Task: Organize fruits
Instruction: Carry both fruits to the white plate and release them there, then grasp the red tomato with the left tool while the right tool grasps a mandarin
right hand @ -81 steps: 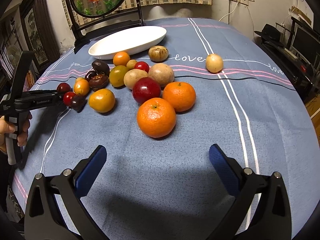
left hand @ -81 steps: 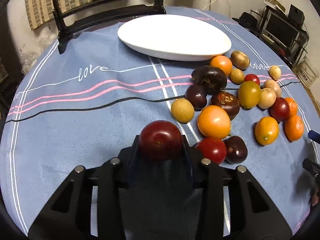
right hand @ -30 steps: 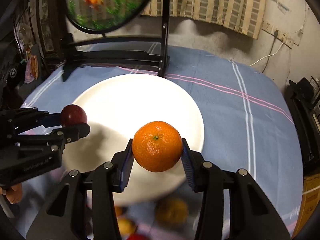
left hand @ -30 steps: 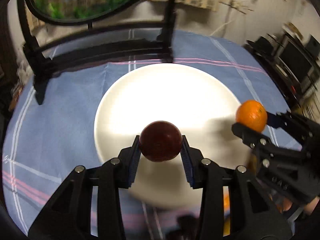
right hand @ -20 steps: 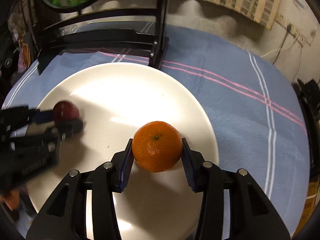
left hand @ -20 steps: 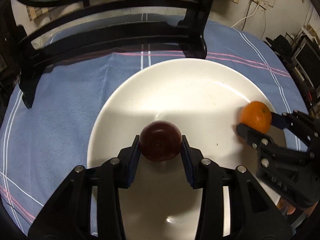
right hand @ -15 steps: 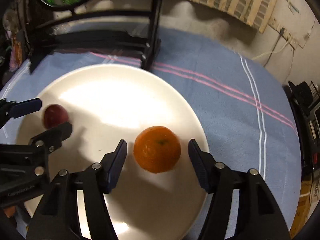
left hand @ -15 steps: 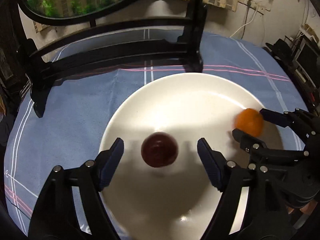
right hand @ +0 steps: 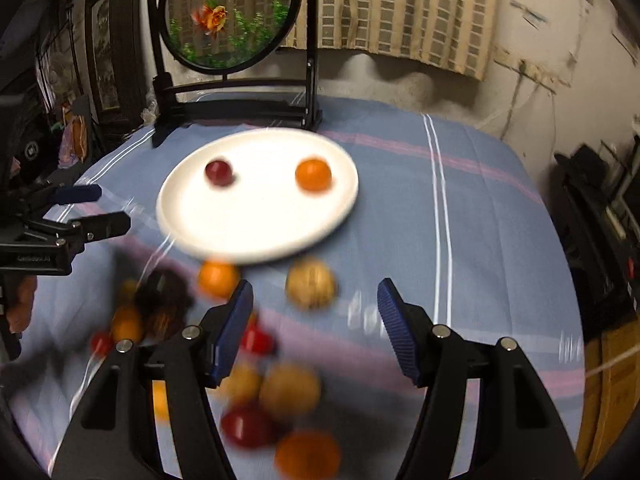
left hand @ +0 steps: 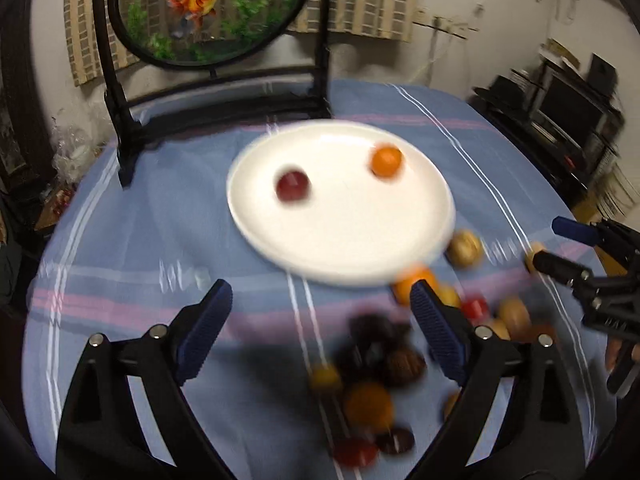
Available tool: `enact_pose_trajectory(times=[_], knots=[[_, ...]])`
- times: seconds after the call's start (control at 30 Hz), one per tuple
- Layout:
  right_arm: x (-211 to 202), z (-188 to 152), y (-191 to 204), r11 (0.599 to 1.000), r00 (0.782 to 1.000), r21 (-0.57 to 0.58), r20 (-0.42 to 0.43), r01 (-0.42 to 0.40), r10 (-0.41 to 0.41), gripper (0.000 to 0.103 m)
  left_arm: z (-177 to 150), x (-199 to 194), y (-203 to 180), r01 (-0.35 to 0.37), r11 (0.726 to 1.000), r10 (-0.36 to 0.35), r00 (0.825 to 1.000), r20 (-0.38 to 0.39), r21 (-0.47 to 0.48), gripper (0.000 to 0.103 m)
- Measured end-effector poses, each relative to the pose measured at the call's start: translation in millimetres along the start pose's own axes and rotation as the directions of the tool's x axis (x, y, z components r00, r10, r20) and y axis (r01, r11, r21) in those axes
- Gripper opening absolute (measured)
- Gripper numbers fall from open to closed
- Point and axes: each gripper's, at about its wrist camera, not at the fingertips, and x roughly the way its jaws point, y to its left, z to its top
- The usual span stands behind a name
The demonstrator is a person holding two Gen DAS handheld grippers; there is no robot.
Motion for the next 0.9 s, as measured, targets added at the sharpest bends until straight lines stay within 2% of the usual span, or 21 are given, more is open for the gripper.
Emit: enact_pose_trajectory(times=[0.13, 0.33, 0.4, 0.53, 0.9], knots=[[-28, -55, 1, 0.997, 1.000, 0.070, 0.014, -0.028, 0.027, 0.065, -46, -9, -8, 0.022, 1.000, -0.022, 0.999, -0.037, 0.014, 0.092], [-50, -102, 14, 0.987, 0.996, 0.138, 0.033, -0.086, 0.082, 0.065, -92, -27, -13, 0.037, 0.995, -0.033, 0.998, -0.044, 0.096, 0.092], [-55, -108, 16, 0.983, 0.994, 0.151, 0.040, -0.102, 0.097, 0.065, -100, -30, -12, 0.061, 0.991, -0.055, 0.997, -0.052, 0.119, 0.092], [-58, -114, 23, 0.980, 0.993, 0.164, 0.029, -0.115, 0.111, 0.065, -111, -28, -9, 0.047, 0.988, -0.037, 0.997, -0.066, 0.150, 0.092], [-49, -121, 38, 0.979, 0.993, 0.163, -0.005, -0.119, 0.121, 0.065, -120, -1, 1, 0.055, 0.991, -0.042, 0.993, -0.111, 0.123, 0.092]])
